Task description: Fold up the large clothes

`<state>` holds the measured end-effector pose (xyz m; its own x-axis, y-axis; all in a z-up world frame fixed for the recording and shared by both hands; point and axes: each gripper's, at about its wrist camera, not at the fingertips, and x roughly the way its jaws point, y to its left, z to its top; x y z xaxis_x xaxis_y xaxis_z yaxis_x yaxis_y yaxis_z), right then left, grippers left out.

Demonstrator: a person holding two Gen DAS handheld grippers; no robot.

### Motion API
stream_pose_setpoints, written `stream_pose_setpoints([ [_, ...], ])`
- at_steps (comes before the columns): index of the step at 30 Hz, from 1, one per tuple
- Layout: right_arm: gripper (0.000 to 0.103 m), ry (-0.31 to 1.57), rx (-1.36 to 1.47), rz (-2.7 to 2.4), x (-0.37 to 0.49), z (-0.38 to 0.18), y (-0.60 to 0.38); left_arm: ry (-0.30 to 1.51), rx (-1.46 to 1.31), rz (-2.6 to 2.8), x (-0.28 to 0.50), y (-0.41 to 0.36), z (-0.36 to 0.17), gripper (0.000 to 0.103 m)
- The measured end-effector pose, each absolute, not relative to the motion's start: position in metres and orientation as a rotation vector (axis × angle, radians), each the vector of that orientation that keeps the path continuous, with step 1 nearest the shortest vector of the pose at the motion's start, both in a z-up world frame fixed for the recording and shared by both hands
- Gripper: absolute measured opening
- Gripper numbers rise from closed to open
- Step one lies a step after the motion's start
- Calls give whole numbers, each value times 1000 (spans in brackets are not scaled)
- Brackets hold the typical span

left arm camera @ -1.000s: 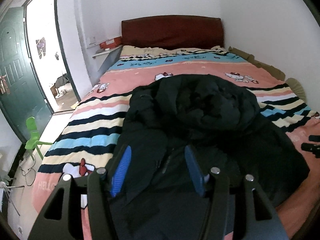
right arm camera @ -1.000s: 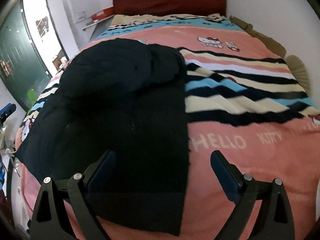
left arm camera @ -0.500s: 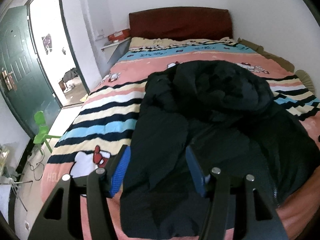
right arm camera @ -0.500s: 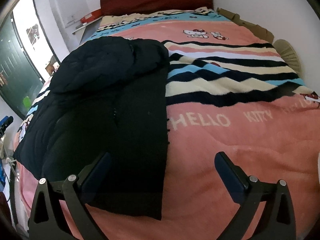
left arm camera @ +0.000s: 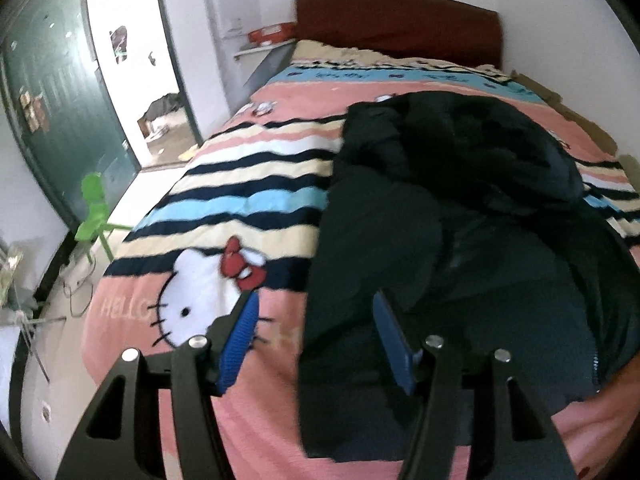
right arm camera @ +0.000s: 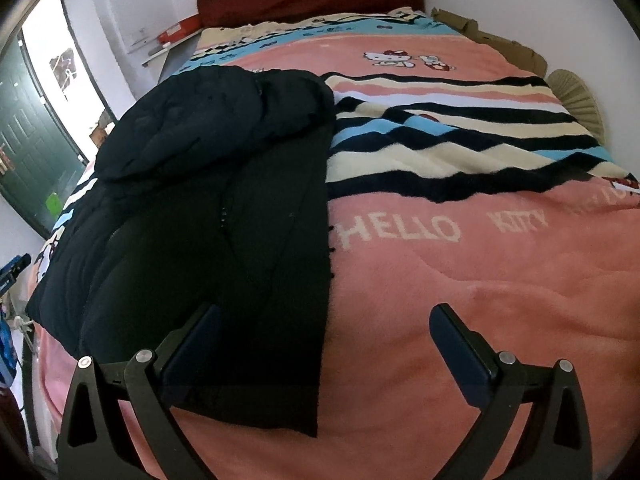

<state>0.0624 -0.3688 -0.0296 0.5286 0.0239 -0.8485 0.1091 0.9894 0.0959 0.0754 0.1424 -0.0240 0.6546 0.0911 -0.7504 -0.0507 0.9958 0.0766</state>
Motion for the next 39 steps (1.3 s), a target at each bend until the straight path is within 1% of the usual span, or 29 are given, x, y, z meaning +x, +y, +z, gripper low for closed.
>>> stream_pose_setpoints([
  [7,102,1020,192,-43,64,-31,-377,898,-91,26,79,174,-32,58],
  [15,102,1112,220,11,74,-65,-364,1006,-244,-64,90,182,-66,58],
  [22,102,1157,355,53,83,-90,-369,1081,-435,-156,99,191,-98,58],
  [27,102,1188,395,84,87,-98,-372,1114,-587,-226,96,199,-116,58],
  [31,103,1213,411,127,90,-102,-370,1130,-662,-261,91,208,-126,58],
  [36,103,1234,425,212,84,-104,-357,1099,-714,-240,82,218,-125,58],
  [39,103,1237,451,249,81,-104,-354,1103,-799,-255,81,221,-130,58],
])
